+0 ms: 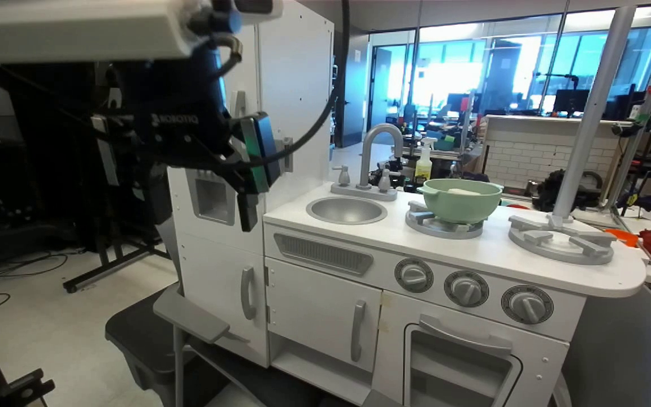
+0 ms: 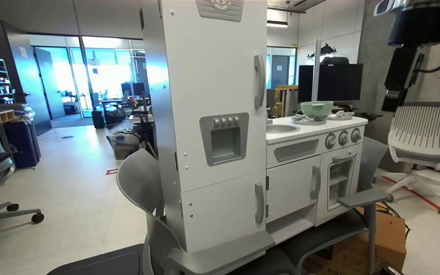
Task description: Put the orange object inside the cupboard
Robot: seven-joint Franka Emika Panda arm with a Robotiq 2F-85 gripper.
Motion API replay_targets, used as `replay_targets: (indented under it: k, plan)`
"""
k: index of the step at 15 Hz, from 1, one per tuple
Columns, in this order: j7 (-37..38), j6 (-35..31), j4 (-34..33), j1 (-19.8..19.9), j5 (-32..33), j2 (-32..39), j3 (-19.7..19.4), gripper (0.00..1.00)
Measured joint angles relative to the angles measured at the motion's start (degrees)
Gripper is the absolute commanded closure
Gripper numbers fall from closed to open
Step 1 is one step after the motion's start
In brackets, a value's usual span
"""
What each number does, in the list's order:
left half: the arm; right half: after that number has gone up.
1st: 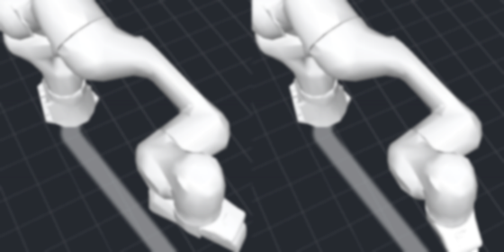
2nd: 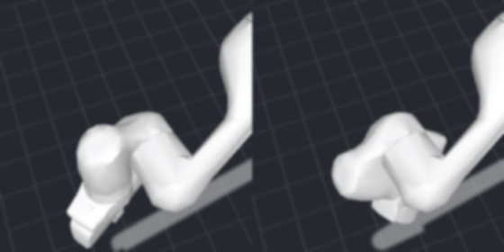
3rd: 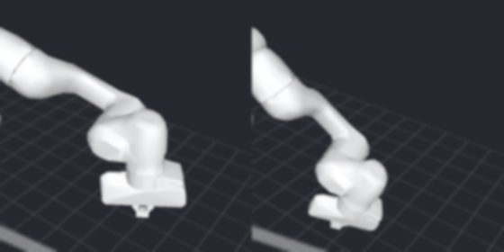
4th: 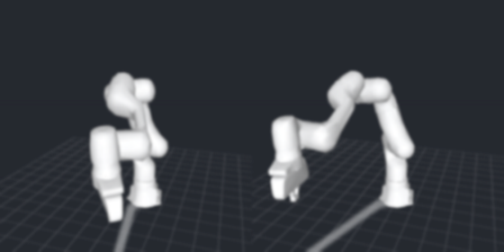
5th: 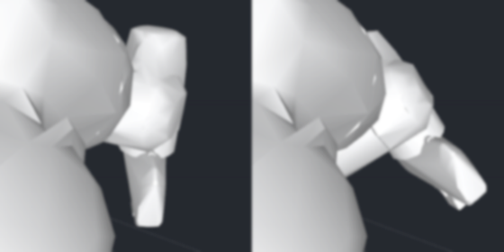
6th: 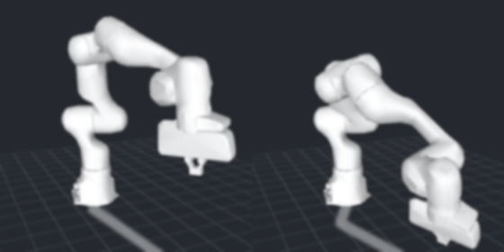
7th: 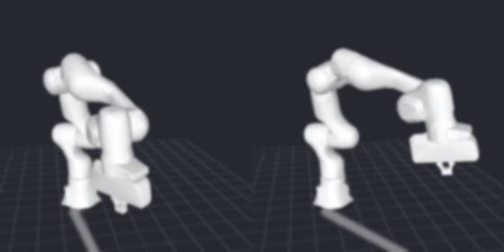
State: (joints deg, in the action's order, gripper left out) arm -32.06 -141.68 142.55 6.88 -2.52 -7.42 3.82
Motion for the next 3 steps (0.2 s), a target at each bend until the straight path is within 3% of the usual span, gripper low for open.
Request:
replay_targets:
  k: [3]
  plan:
    - [-0.01, 0.58, 1.51, -0.1, -0.04, -2.03, -0.06, 0.0]
